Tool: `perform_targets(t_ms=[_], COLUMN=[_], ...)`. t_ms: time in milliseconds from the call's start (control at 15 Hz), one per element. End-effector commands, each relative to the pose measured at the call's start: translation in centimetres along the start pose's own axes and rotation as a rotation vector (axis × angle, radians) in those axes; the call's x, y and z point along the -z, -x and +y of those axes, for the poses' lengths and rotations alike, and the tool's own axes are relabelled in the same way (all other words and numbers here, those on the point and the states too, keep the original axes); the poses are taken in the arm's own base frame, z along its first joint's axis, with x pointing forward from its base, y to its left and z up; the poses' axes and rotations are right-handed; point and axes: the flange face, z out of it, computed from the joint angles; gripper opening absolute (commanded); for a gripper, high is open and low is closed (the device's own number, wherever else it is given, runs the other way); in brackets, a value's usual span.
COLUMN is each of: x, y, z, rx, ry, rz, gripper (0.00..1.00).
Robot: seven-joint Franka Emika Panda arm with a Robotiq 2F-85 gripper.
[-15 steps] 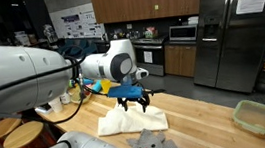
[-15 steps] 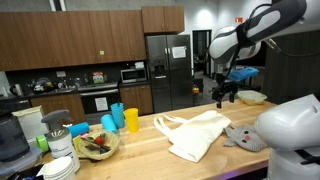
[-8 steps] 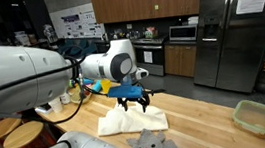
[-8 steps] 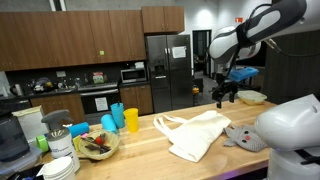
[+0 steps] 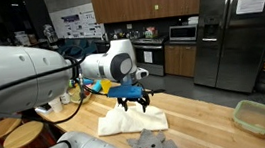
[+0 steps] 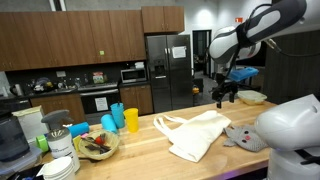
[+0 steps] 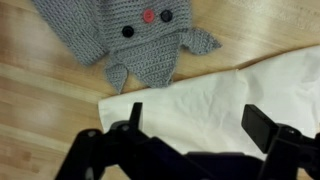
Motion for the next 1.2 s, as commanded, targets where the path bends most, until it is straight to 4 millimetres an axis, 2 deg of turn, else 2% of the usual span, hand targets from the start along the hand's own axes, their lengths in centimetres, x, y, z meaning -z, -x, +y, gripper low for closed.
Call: perform_targets(t_ms=[0,1000,1133], x=[0.06,0.06,-0.31], y=[-0.01,-0.01,-0.29], z=[0.0,0.0,-0.89], rx=[0.0,0.0,0.002], ry=[0.0,0.0,0.012], rz=[-0.001,-0.001,-0.018], gripper=[1.0,1.0,1.0])
